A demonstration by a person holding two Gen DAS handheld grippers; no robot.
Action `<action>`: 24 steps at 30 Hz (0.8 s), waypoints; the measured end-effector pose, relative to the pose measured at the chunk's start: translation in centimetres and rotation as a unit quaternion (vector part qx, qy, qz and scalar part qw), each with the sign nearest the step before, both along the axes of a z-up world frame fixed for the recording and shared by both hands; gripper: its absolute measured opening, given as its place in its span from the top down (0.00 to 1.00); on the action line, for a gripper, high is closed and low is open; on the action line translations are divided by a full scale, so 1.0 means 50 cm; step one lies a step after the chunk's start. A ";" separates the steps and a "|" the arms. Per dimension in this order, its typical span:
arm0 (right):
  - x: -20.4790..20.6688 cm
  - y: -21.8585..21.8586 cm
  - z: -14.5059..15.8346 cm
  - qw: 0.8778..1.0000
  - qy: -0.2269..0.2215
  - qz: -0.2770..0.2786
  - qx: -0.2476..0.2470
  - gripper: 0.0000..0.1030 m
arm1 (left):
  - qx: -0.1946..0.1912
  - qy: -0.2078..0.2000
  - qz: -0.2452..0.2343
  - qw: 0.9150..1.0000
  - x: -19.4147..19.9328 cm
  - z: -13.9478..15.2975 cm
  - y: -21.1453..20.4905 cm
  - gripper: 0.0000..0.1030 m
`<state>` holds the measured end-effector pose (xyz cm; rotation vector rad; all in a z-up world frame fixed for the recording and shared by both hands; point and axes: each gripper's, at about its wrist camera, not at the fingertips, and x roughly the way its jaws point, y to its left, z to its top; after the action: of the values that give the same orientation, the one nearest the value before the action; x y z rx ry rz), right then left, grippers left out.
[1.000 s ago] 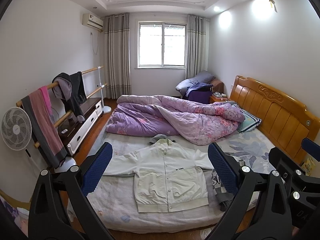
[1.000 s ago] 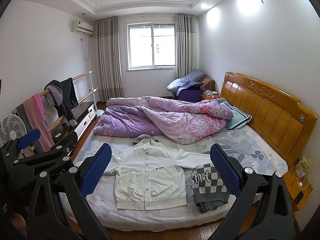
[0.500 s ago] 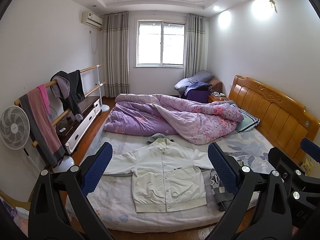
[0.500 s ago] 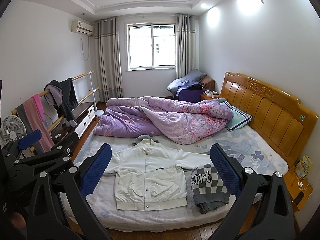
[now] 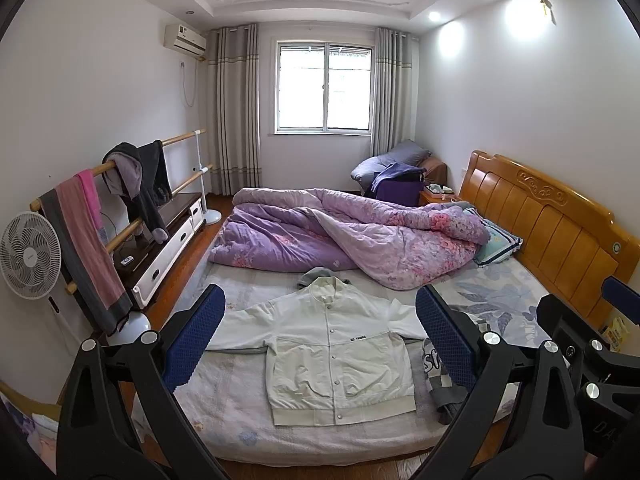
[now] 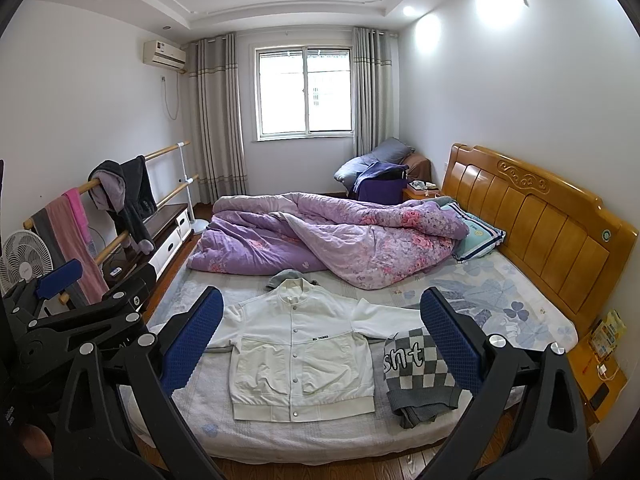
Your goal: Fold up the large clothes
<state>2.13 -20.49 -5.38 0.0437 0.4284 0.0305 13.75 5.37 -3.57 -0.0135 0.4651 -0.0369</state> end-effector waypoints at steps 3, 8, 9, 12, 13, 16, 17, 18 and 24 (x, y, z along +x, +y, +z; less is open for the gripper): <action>0.000 0.000 0.000 1.000 0.001 0.000 0.001 0.07 | -0.001 0.001 0.001 1.000 0.001 0.000 0.000 0.06; 0.000 -0.001 0.000 1.000 0.000 0.001 0.000 0.07 | 0.000 0.000 0.001 1.000 0.002 0.001 0.000 0.06; 0.001 -0.001 0.001 1.000 0.000 0.000 0.000 0.07 | 0.000 0.000 0.002 1.000 0.002 0.000 0.000 0.06; 0.001 -0.001 0.001 1.000 0.000 0.001 0.001 0.07 | 0.000 0.000 0.001 1.000 0.002 0.001 0.000 0.06; 0.002 0.000 0.001 1.000 0.000 0.001 0.001 0.07 | 0.000 0.001 0.002 1.000 0.002 0.001 0.000 0.06; 0.003 0.000 0.002 1.000 0.001 0.001 0.001 0.07 | 0.000 0.000 0.003 1.000 0.002 0.001 -0.001 0.06; 0.003 -0.001 0.002 1.000 0.000 0.001 0.001 0.07 | 0.000 -0.001 0.003 1.000 0.004 0.000 0.002 0.06; 0.005 0.000 0.002 1.000 0.000 0.001 0.001 0.07 | 0.001 -0.001 0.004 1.000 0.005 0.000 0.003 0.06; 0.006 0.000 0.002 1.000 0.000 0.001 0.002 0.07 | 0.000 0.000 0.003 1.000 0.009 -0.002 0.010 0.06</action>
<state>2.43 -20.47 -5.29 0.0467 0.4285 0.0335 14.23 5.88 -3.64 -0.0143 0.4653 -0.0299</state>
